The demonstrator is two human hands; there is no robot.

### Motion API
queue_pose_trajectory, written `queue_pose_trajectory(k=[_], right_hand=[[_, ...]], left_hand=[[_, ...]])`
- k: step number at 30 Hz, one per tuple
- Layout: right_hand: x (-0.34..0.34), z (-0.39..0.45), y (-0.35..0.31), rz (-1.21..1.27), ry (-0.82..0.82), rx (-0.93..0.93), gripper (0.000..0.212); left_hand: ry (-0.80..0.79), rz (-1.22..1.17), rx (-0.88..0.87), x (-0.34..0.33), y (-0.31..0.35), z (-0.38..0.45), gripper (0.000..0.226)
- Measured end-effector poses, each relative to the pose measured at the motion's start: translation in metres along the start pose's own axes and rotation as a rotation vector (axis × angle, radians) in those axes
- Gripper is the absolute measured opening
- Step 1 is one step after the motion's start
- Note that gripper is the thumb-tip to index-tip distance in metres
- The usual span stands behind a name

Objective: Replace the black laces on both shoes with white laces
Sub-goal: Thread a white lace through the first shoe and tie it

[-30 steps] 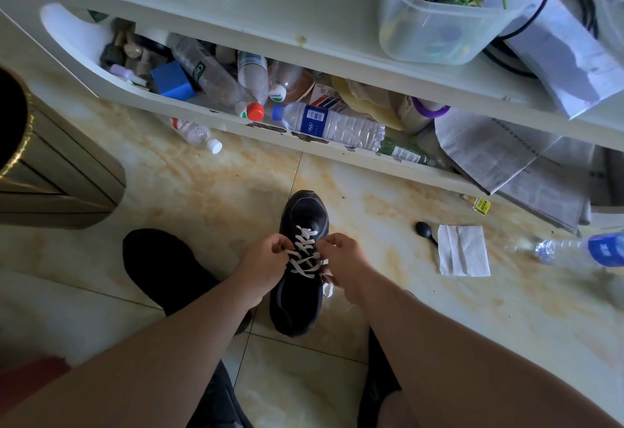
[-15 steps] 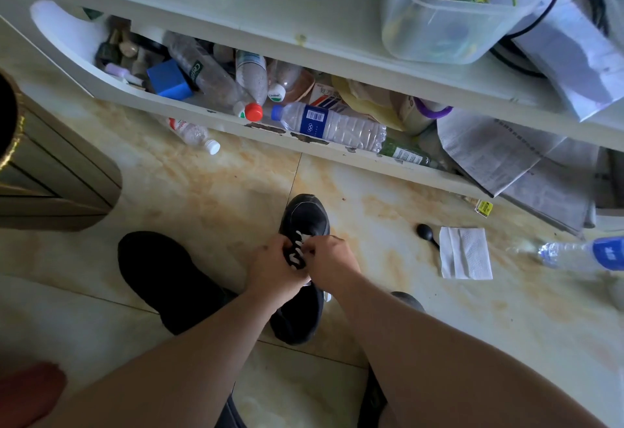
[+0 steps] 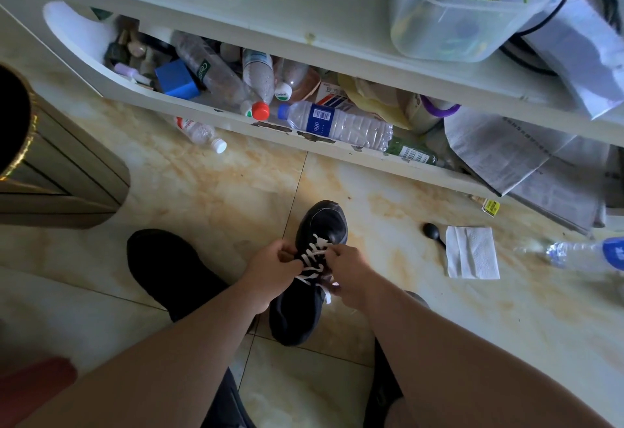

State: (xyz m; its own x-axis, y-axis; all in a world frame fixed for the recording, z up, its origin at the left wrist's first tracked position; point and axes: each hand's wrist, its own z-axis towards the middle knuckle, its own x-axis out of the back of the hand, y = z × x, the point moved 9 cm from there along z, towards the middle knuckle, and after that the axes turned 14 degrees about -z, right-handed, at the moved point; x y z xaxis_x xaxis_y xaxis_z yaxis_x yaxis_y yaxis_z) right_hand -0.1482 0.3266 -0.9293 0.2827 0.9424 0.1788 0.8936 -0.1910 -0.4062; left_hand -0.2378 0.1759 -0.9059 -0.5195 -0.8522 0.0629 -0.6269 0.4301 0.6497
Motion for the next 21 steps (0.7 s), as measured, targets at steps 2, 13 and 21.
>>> queue_pose_trajectory(k=[2, 13, 21], right_hand=[[0.004, 0.003, 0.000, -0.080, 0.048, 0.042, 0.019], [0.007, -0.018, -0.017, -0.633, 0.115, 0.138, 0.017], [0.018, -0.031, -0.027, -0.588, 0.197, 0.154, 0.023]], left_hand=[[-0.025, 0.020, 0.003, -0.002, -0.001, 0.000, 0.020], [-0.108, 0.900, -0.529, -0.040, 0.034, -0.001, 0.029], [-0.020, 1.202, -0.769, -0.053, 0.035, -0.006, 0.024]])
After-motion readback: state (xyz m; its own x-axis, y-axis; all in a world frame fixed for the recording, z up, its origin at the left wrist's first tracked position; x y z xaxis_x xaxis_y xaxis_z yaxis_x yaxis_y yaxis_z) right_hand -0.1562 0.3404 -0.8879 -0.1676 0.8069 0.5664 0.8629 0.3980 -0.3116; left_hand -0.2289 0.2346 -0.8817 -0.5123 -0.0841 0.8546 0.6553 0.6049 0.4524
